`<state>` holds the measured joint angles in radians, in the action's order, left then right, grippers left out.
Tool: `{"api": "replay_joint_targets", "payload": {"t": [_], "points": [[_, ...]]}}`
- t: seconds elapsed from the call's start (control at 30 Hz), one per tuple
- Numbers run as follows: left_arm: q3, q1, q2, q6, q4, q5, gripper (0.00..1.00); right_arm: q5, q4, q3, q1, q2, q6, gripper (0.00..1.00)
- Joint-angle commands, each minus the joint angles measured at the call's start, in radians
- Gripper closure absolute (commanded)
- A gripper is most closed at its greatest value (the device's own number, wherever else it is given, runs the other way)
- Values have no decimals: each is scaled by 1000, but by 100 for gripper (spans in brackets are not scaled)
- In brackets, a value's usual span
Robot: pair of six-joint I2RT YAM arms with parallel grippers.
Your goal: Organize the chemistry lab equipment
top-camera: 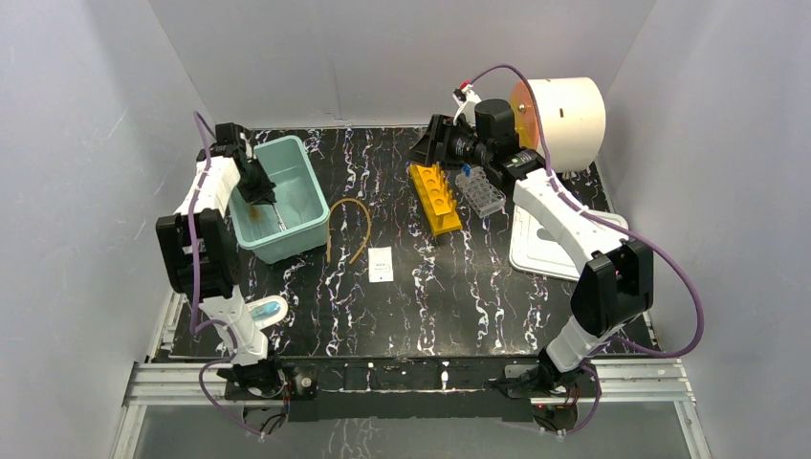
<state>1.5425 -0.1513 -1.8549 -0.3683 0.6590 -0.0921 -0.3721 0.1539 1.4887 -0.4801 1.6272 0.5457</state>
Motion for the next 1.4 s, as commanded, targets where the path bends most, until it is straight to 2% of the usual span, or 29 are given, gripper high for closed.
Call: {"api": "replay_joint_targets", "payload": {"t": [0.0,0.13,0.4,0.6,0.8,0.97,1.07,1.13,1.37], "points": [[83,-1,-62,85,27,20,100,-25,-52,-10,-6,-42,-22,27],[117,-1,-114,144,46,53,98,-7,-45,-22,-11,-59,-27,27],[151,-2,-143,152,78,73,79,3,-29,-28,-19,-64,-24,27],[172,-1,-100,123,109,152,59,73,22,-10,-51,-54,-46,32],[203,-1,-29,87,156,178,50,135,63,20,-96,-30,-67,33],[115,-1,32,87,104,126,41,152,63,5,-124,-35,-65,33],[73,-1,11,84,46,48,41,154,61,-3,-138,-38,-57,33],[71,-1,-21,69,41,41,47,158,64,-5,-146,-39,-58,33],[16,-1,-57,77,35,131,57,190,62,-42,-156,-74,-58,33]]}}
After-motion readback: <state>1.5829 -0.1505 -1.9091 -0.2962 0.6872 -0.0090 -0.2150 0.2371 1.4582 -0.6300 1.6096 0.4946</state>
